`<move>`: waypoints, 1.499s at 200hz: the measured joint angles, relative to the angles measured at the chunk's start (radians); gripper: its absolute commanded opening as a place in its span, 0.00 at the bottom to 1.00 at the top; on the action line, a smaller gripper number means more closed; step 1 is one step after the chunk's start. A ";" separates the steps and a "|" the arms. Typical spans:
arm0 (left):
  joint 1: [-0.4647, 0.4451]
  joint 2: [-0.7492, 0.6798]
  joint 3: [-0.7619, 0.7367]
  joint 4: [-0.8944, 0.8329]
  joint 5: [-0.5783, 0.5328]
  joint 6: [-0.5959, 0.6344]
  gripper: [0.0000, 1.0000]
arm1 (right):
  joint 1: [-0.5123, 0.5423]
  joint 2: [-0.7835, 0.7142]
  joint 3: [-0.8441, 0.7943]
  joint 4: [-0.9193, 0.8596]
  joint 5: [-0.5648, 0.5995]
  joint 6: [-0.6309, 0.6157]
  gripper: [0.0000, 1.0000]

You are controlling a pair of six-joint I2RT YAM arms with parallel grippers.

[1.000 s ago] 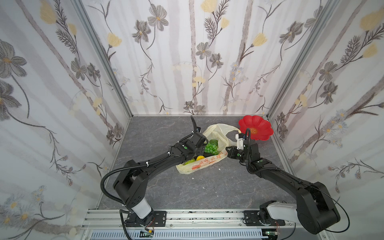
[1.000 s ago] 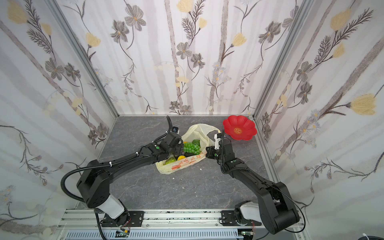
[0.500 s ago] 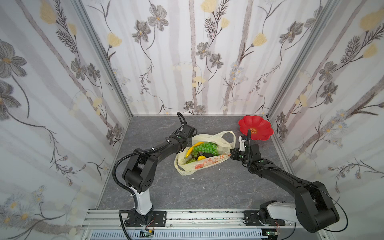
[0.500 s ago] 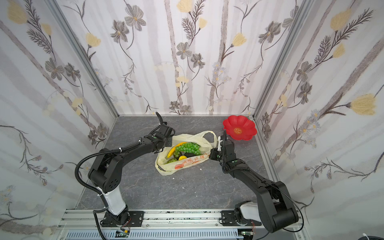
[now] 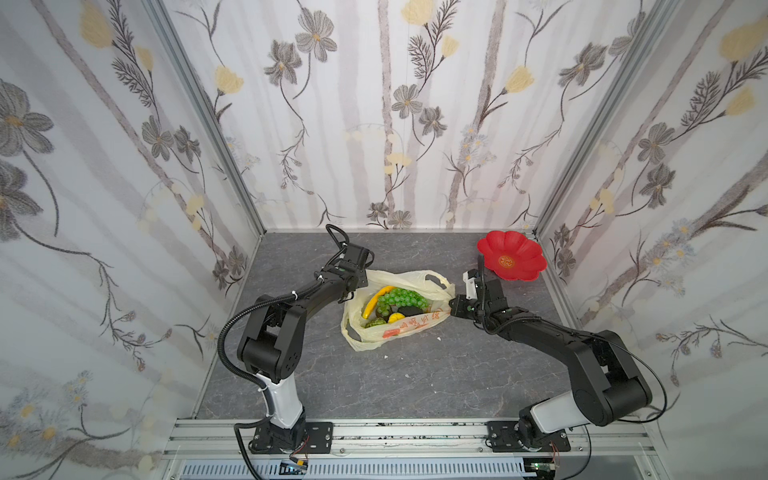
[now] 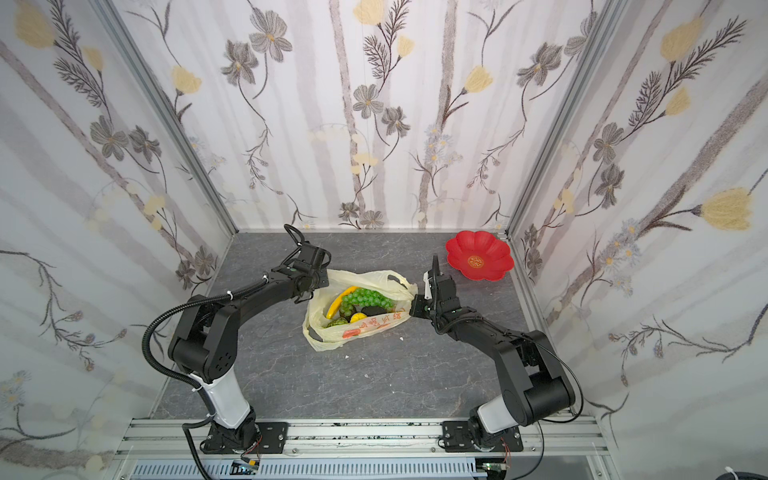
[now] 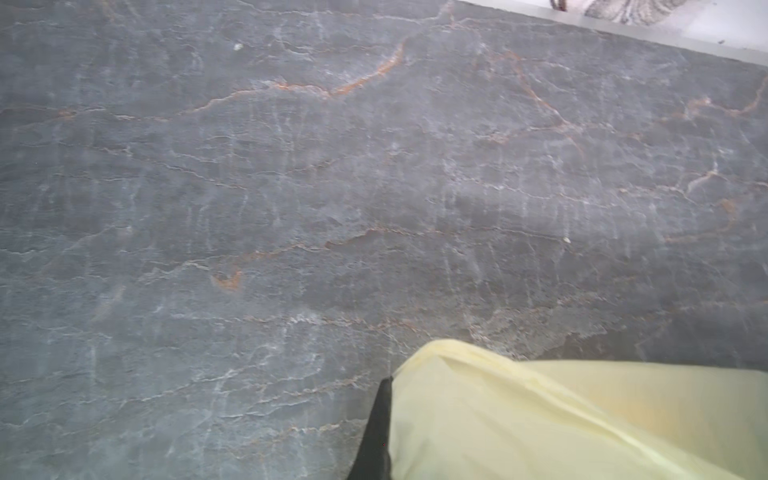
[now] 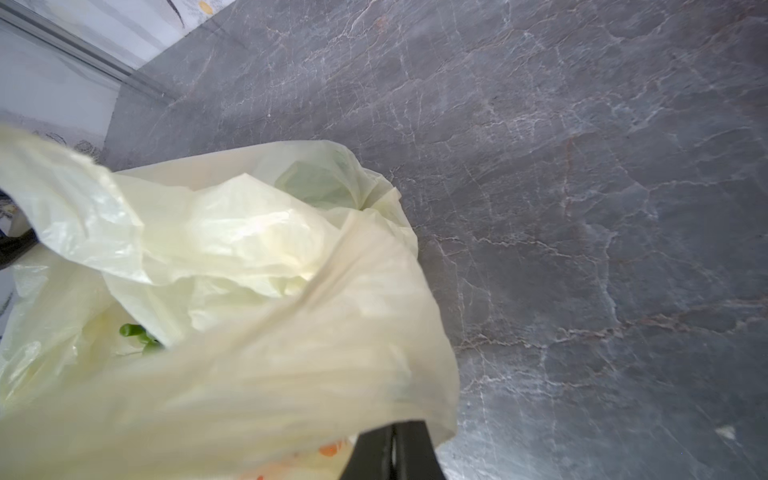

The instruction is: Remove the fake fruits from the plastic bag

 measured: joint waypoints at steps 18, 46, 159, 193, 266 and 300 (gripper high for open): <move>0.036 0.000 0.016 0.002 0.000 0.002 0.00 | 0.052 0.062 0.080 0.000 0.000 -0.002 0.00; 0.083 0.002 0.074 0.002 -0.001 0.002 0.00 | 0.127 0.161 0.209 0.005 -0.003 0.005 0.00; 0.055 -0.058 -0.003 0.014 0.122 0.021 0.20 | 0.157 0.150 0.304 -0.111 0.076 -0.049 0.62; 0.046 -0.099 -0.020 0.015 0.117 0.017 0.56 | 0.190 0.052 0.278 -0.174 0.177 -0.121 0.69; 0.030 -0.434 -0.283 0.025 -0.030 -0.047 0.93 | 0.375 -0.047 0.251 -0.221 0.384 -0.205 0.80; 0.048 -0.485 -0.417 0.025 -0.038 -0.093 0.95 | 0.470 0.080 0.363 -0.257 0.465 -0.095 0.85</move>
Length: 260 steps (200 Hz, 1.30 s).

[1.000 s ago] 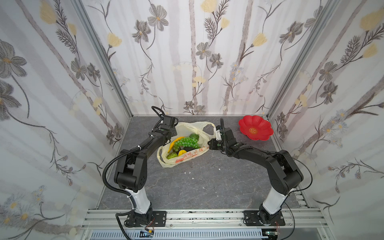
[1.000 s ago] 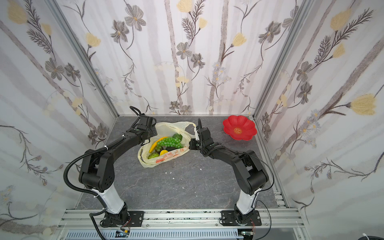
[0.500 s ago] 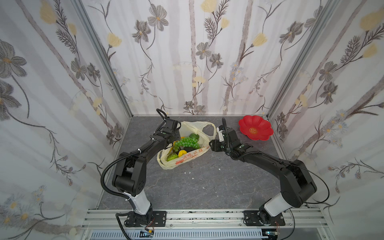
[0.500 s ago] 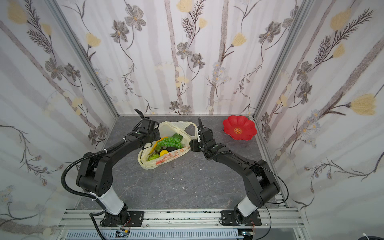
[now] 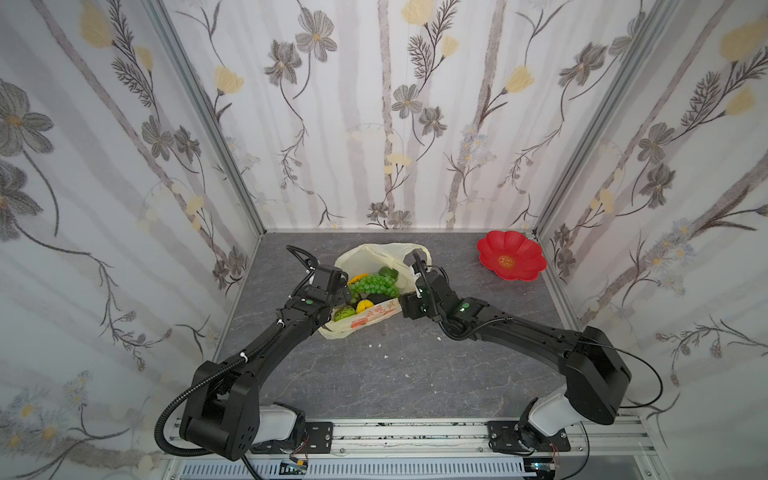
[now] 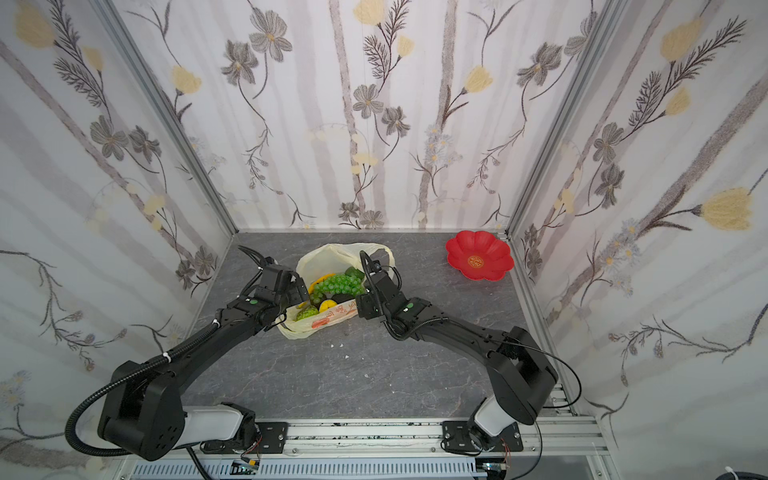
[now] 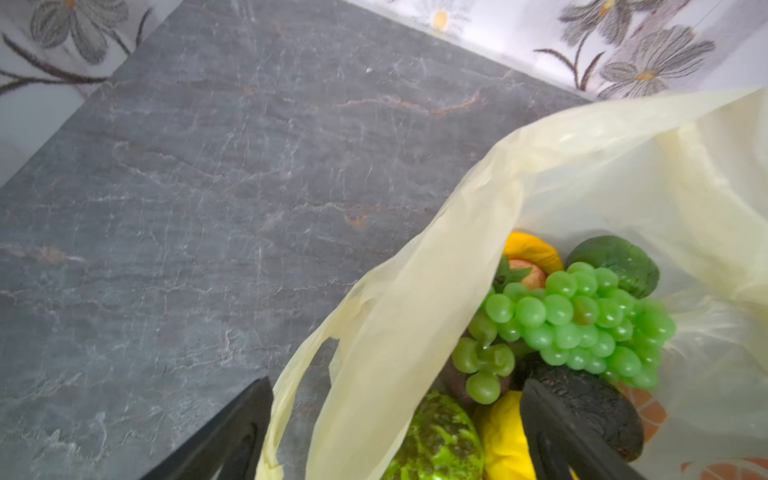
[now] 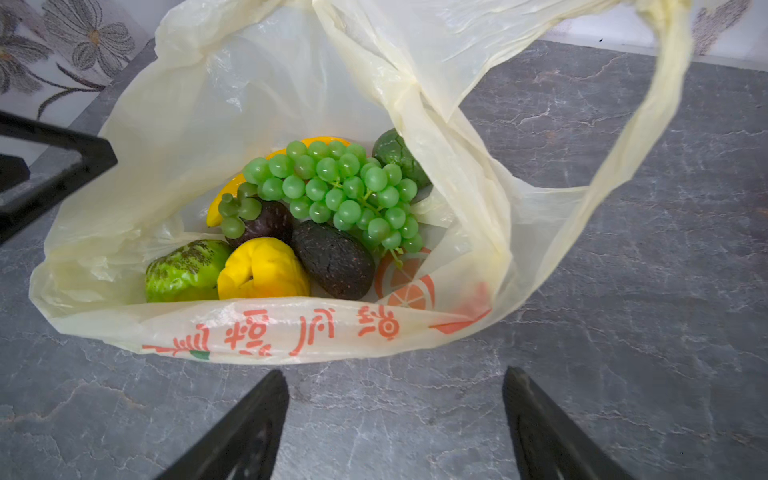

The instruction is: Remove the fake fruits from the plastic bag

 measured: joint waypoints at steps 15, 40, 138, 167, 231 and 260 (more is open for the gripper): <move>0.021 0.001 -0.026 0.006 0.013 -0.011 0.94 | 0.016 0.051 0.034 -0.017 0.015 0.076 0.87; 0.039 0.021 -0.048 0.043 0.032 -0.030 0.88 | 0.023 0.109 0.050 -0.022 0.011 0.201 0.99; -0.085 -0.027 -0.212 0.155 0.160 -0.137 0.33 | -0.004 0.252 0.079 0.100 -0.212 0.354 0.94; -0.122 -0.066 -0.267 0.203 0.160 -0.175 0.23 | -0.018 0.280 0.078 0.109 -0.270 0.352 0.76; -0.111 -0.150 -0.324 0.216 0.111 -0.211 0.06 | -0.054 0.204 -0.110 0.174 -0.272 0.308 0.32; -0.070 -0.155 -0.336 0.227 0.104 -0.214 0.00 | -0.071 0.208 -0.116 0.193 -0.272 0.298 0.25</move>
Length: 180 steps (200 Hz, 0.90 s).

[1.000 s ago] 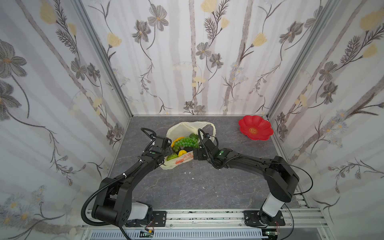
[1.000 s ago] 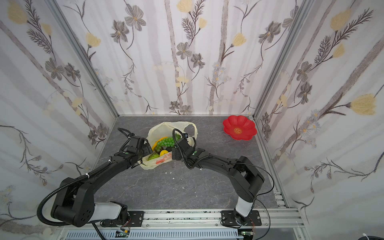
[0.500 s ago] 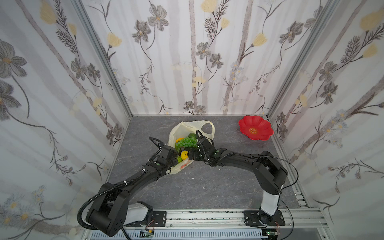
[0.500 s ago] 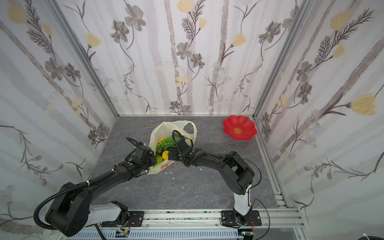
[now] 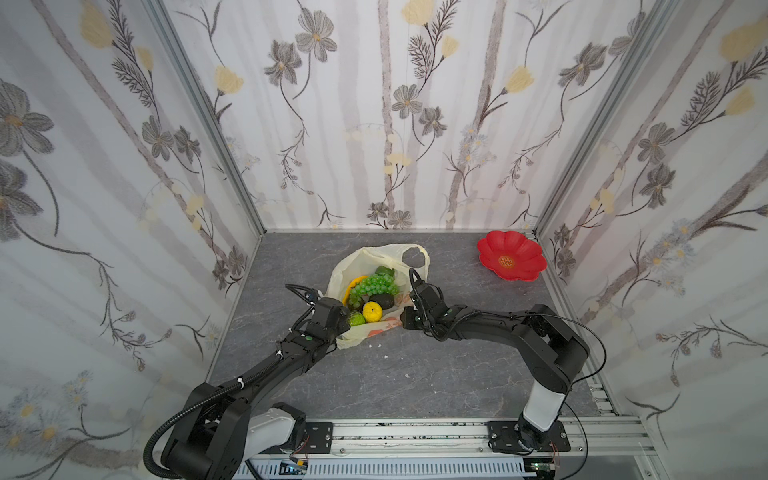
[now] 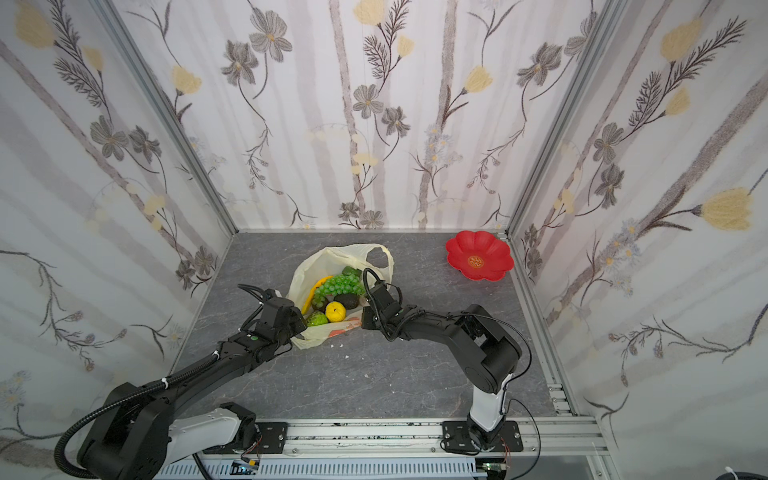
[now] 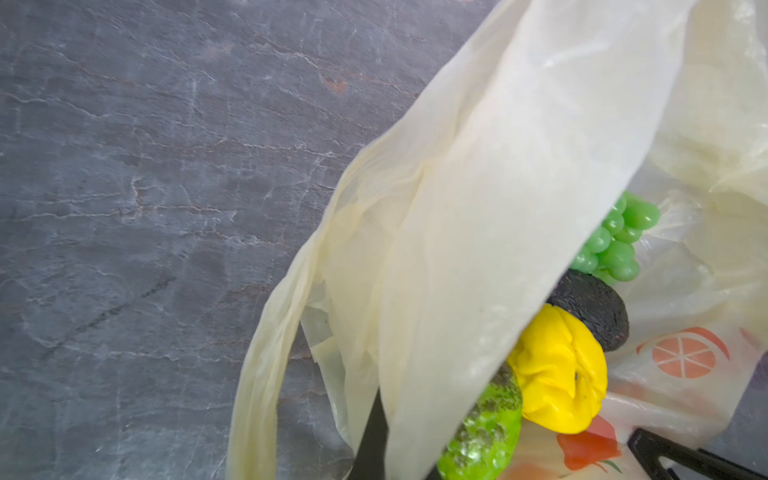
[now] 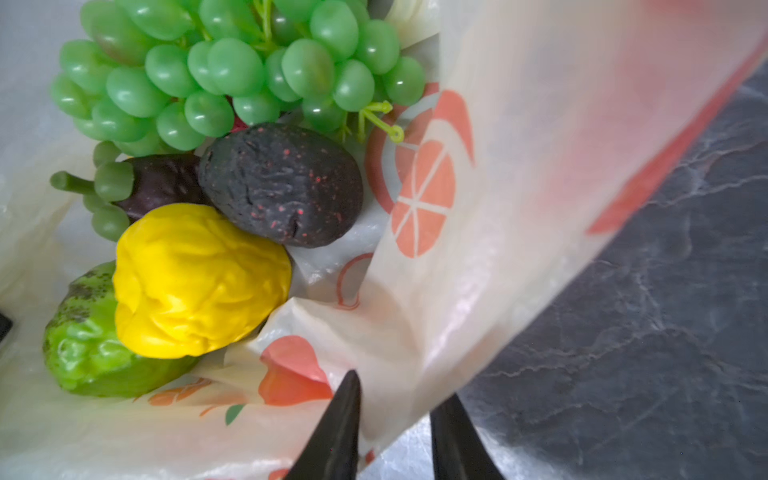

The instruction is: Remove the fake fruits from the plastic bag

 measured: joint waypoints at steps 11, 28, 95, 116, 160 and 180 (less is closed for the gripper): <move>0.026 -0.007 -0.011 0.004 -0.002 0.000 0.00 | 0.002 0.023 0.030 0.007 -0.007 -0.008 0.24; 0.075 -0.029 -0.033 0.016 0.002 -0.003 0.00 | 0.000 0.071 0.091 0.010 -0.011 -0.025 0.21; 0.140 -0.137 -0.107 0.082 0.091 0.002 0.00 | 0.016 0.153 0.246 -0.009 -0.025 -0.075 0.22; 0.139 -0.156 -0.140 0.128 0.147 0.026 0.00 | 0.008 0.117 0.204 -0.014 -0.021 -0.078 0.27; 0.104 -0.150 -0.168 0.227 0.231 0.072 0.00 | -0.027 -0.041 0.055 -0.020 -0.026 -0.102 0.54; 0.090 -0.138 -0.172 0.267 0.232 0.122 0.00 | -0.055 -0.150 -0.031 -0.018 -0.010 -0.114 0.64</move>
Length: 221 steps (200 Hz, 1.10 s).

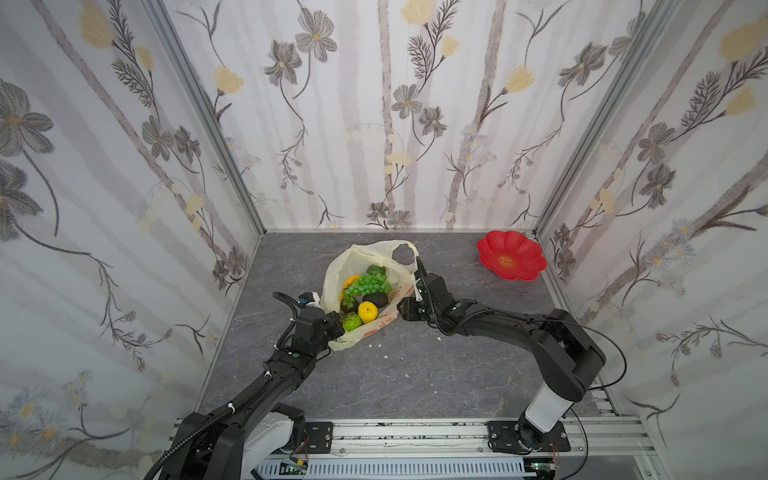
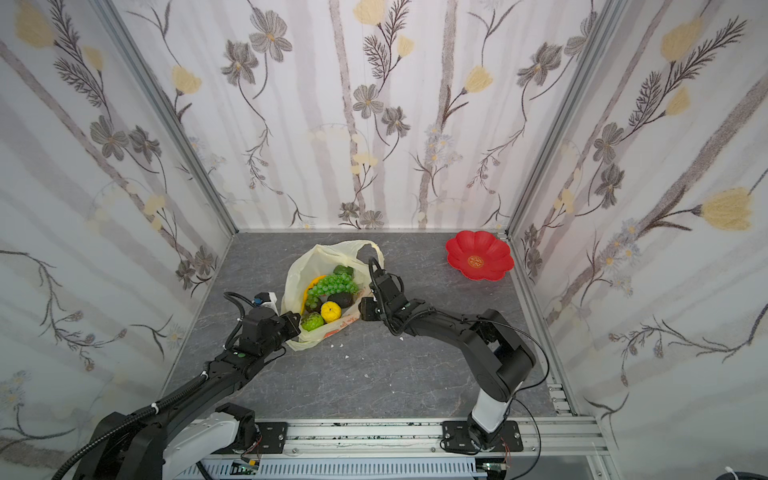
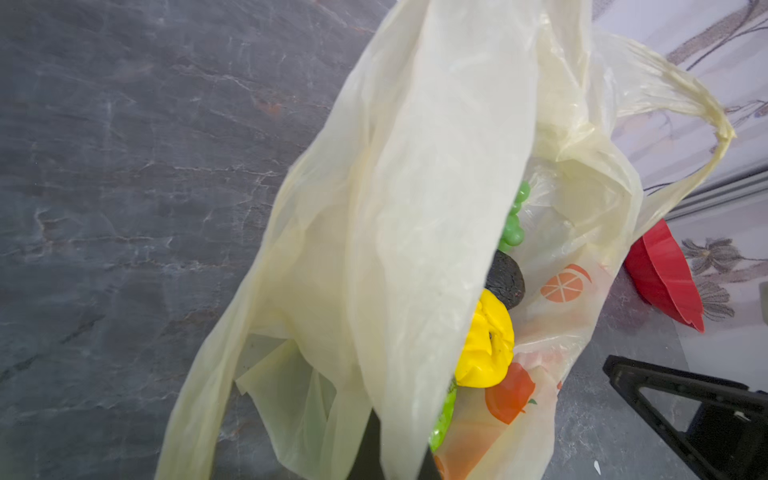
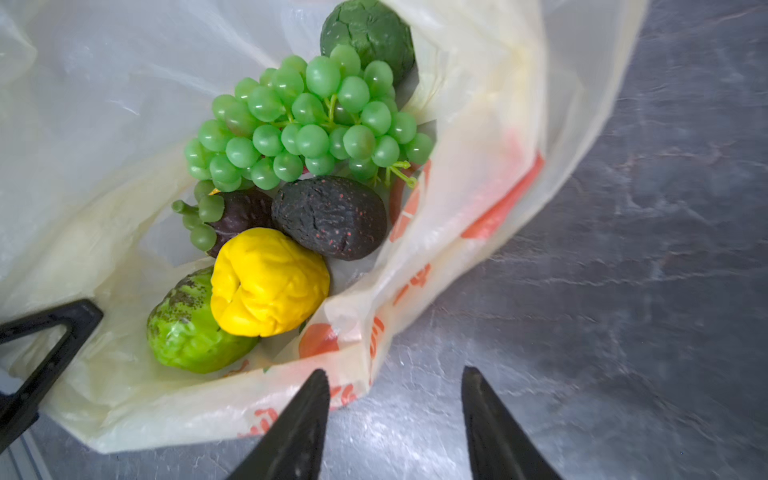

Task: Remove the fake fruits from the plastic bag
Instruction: 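Release the bag with the right gripper and move it to the red plate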

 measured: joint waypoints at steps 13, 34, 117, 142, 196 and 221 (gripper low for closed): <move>-0.001 0.010 -0.008 0.019 -0.002 0.026 0.00 | -0.026 -0.071 -0.052 -0.002 0.014 -0.014 0.67; -0.006 0.020 -0.022 0.043 -0.002 0.063 0.00 | -0.094 -0.185 -0.129 -0.003 0.043 -0.031 0.70; -0.008 -0.029 -0.059 0.097 -0.002 0.096 0.00 | -0.619 -0.336 -0.188 -0.031 0.117 0.015 0.74; -0.008 -0.035 -0.061 0.104 -0.002 0.095 0.00 | -0.739 -0.266 -0.163 -0.028 0.114 0.045 0.75; -0.009 -0.034 -0.063 0.107 -0.006 0.095 0.00 | -0.884 -0.060 -0.084 0.006 0.059 0.085 0.74; -0.009 -0.026 -0.063 0.107 -0.018 0.101 0.00 | -0.910 0.023 -0.019 0.018 -0.002 0.085 0.71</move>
